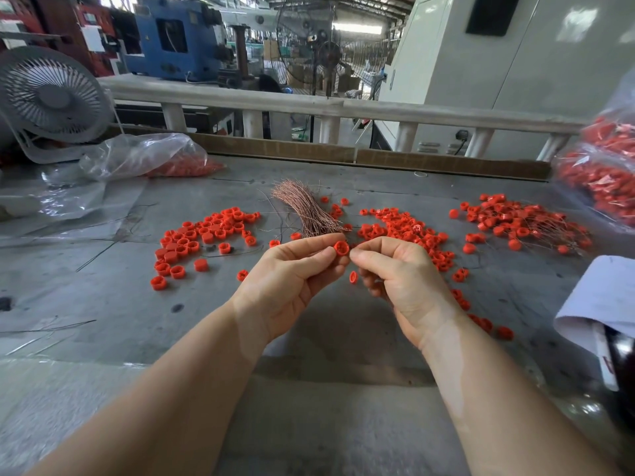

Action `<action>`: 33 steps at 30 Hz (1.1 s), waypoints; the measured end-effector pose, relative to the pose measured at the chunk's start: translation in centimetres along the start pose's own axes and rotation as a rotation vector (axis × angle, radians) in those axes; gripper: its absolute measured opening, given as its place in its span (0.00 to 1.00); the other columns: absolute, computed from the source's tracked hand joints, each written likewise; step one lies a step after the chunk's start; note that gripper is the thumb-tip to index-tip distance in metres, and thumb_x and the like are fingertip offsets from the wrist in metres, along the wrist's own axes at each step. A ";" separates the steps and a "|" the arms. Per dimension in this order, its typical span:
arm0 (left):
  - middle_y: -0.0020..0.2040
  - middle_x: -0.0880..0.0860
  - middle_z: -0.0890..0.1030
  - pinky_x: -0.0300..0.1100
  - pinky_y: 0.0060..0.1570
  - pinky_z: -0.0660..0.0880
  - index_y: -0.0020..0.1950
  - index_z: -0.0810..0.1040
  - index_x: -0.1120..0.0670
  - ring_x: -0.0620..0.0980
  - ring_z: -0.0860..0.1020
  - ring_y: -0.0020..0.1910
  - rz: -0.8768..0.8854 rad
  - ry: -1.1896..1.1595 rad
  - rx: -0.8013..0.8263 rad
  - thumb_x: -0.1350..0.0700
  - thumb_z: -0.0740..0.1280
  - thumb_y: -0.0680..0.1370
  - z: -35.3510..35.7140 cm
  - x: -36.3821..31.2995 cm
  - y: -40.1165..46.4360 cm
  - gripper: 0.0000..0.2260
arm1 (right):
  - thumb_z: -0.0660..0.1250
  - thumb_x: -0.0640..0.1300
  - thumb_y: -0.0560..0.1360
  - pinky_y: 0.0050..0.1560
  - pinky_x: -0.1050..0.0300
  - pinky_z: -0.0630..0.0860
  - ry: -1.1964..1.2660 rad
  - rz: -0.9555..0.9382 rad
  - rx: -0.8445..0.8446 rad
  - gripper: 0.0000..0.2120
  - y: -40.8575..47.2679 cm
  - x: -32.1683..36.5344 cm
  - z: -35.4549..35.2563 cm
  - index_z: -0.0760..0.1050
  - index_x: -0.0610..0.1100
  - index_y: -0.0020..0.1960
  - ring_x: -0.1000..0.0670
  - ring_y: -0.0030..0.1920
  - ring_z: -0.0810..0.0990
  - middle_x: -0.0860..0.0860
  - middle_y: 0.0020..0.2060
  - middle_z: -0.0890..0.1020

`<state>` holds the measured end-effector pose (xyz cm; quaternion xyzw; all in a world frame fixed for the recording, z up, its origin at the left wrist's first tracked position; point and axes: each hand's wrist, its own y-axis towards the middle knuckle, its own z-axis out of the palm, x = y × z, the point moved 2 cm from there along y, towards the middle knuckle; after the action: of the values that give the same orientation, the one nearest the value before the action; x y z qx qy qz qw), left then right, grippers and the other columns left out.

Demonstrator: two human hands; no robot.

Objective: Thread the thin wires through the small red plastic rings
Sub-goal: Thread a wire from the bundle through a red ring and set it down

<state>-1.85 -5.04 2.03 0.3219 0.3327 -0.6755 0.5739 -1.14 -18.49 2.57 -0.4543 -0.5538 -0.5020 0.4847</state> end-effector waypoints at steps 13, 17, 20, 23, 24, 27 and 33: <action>0.37 0.58 0.83 0.35 0.36 0.79 0.39 0.83 0.63 0.48 0.83 0.35 -0.018 -0.038 -0.016 0.72 0.58 0.75 0.1 -0.1 0.1 0.15 | 0.68 0.36 0.72 0.26 0.69 0.66 0.002 -0.023 -0.021 0.11 0.1 0.0 0.1 0.76 0.46 0.32 0.53 0.29 0.71 0.52 0.23 0.73; 0.38 0.59 0.83 0.35 0.36 0.79 0.38 0.84 0.62 0.48 0.83 0.36 -0.024 -0.040 -0.009 0.72 0.58 0.75 0.1 -0.2 0.1 0.16 | 0.68 0.37 0.72 0.27 0.69 0.67 -0.015 -0.035 -0.018 0.11 0.1 0.0 0.0 0.77 0.46 0.32 0.52 0.31 0.72 0.53 0.23 0.74; 0.38 0.58 0.84 0.34 0.36 0.79 0.37 0.84 0.61 0.48 0.83 0.36 -0.017 -0.027 -0.006 0.72 0.58 0.75 0.1 -0.2 0.1 0.16 | 0.68 0.37 0.72 0.27 0.69 0.67 -0.017 -0.033 -0.018 0.11 0.1 0.0 0.1 0.77 0.46 0.32 0.51 0.31 0.72 0.53 0.24 0.74; 0.38 0.58 0.84 0.34 0.36 0.78 0.37 0.84 0.61 0.48 0.83 0.37 -0.012 -0.013 -0.010 0.71 0.61 0.74 0.1 -0.2 0.0 0.14 | 0.68 0.37 0.72 0.27 0.69 0.67 -0.026 -0.031 -0.020 0.11 0.2 0.0 0.1 0.77 0.47 0.32 0.51 0.32 0.73 0.52 0.24 0.74; 0.38 0.58 0.84 0.33 0.35 0.78 0.38 0.84 0.61 0.47 0.83 0.37 -0.009 -0.012 -0.013 0.70 0.61 0.73 0.1 -0.2 0.0 0.12 | 0.68 0.38 0.72 0.27 0.69 0.67 -0.029 -0.031 -0.019 0.11 0.2 -0.1 0.1 0.77 0.47 0.32 0.51 0.32 0.73 0.52 0.24 0.74; 0.38 0.58 0.84 0.33 0.35 0.78 0.41 0.82 0.62 0.47 0.83 0.37 0.002 -0.016 -0.025 0.70 0.62 0.73 0.0 -0.1 0.0 0.10 | 0.69 0.38 0.72 0.27 0.69 0.66 -0.040 -0.038 -0.012 0.10 0.2 -0.1 0.1 0.77 0.46 0.32 0.53 0.31 0.72 0.50 0.25 0.75; 0.38 0.57 0.84 0.33 0.36 0.79 0.39 0.83 0.62 0.47 0.83 0.36 0.018 -0.019 -0.039 0.71 0.62 0.72 0.0 0.0 0.1 0.11 | 0.69 0.36 0.72 0.27 0.69 0.67 -0.048 -0.047 0.002 0.11 0.2 -0.1 0.0 0.77 0.46 0.32 0.55 0.28 0.71 0.48 0.26 0.75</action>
<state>-1.74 -5.04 1.99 0.3072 0.3374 -0.6667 0.5894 -0.95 -18.46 2.44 -0.4528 -0.5764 -0.5013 0.4599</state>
